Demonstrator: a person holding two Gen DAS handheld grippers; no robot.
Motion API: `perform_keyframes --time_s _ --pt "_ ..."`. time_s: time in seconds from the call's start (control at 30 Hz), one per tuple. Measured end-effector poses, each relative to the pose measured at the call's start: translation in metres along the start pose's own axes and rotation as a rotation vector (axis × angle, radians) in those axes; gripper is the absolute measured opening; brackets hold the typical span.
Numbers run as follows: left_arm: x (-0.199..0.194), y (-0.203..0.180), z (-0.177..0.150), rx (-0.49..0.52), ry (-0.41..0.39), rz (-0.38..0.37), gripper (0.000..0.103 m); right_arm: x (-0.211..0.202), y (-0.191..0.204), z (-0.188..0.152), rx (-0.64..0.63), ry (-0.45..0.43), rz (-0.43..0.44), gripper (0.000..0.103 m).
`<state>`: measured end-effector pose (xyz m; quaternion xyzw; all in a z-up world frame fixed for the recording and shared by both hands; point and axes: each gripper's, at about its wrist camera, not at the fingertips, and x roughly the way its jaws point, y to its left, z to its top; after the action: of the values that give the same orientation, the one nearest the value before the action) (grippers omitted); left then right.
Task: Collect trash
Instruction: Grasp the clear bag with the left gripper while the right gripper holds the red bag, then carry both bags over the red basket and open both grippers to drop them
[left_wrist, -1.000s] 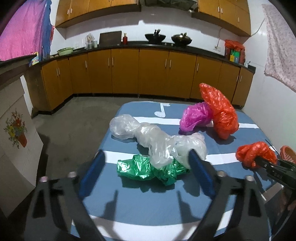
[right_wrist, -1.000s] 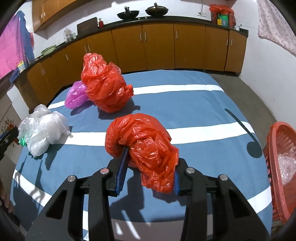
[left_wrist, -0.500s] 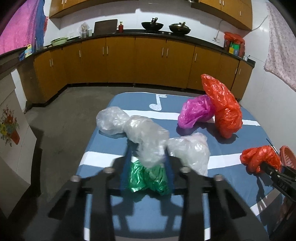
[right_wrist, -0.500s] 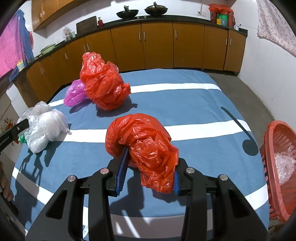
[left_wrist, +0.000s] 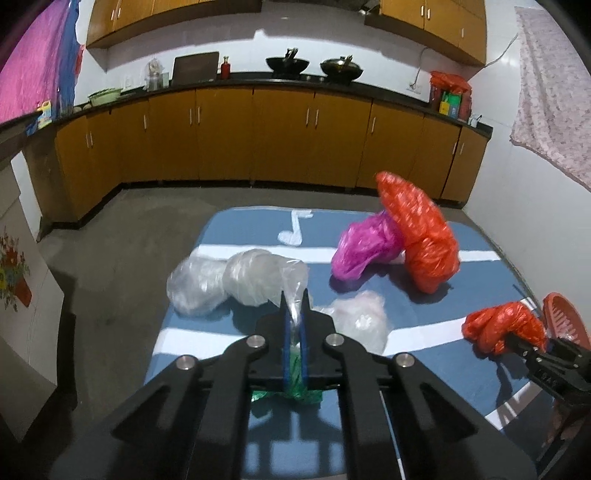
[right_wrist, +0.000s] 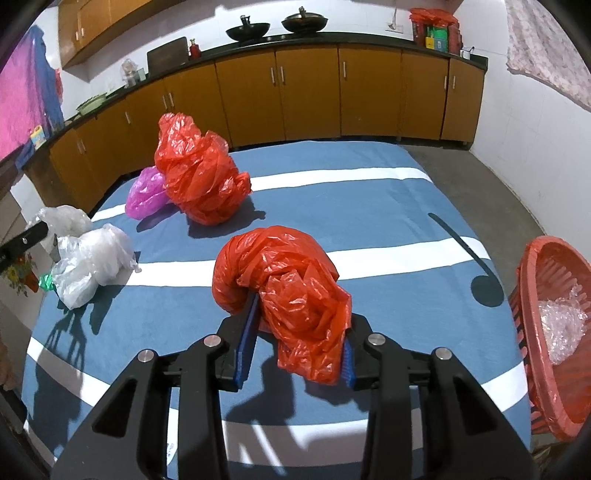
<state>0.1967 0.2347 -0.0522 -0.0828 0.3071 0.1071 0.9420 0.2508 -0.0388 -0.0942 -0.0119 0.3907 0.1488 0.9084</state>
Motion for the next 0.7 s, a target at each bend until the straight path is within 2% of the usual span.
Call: perform_keyframes --time_s 0.13,0.3,0.5,0.7 --pt "-0.019 -0.012 0.013 0.011 -0.046 -0.031 0.005 -0.009 -0.007 0.0 0.014 -0.01 -0.006 0.034" --pt "-0.046 -0.041 0.027 0.033 -0.091 -0.117 0.005 -0.024 -0.021 -0.002 0.043 -0.027 -0.018 0.032" --pt "-0.069 -0.087 0.029 0.086 -0.116 -0.217 0.005 -0.048 -0.039 -0.006 0.073 -0.061 -0.04 0.032" --pt "-0.076 -0.135 0.022 0.13 -0.104 -0.31 0.005 -0.08 -0.066 -0.009 0.101 -0.105 -0.095 0.032"
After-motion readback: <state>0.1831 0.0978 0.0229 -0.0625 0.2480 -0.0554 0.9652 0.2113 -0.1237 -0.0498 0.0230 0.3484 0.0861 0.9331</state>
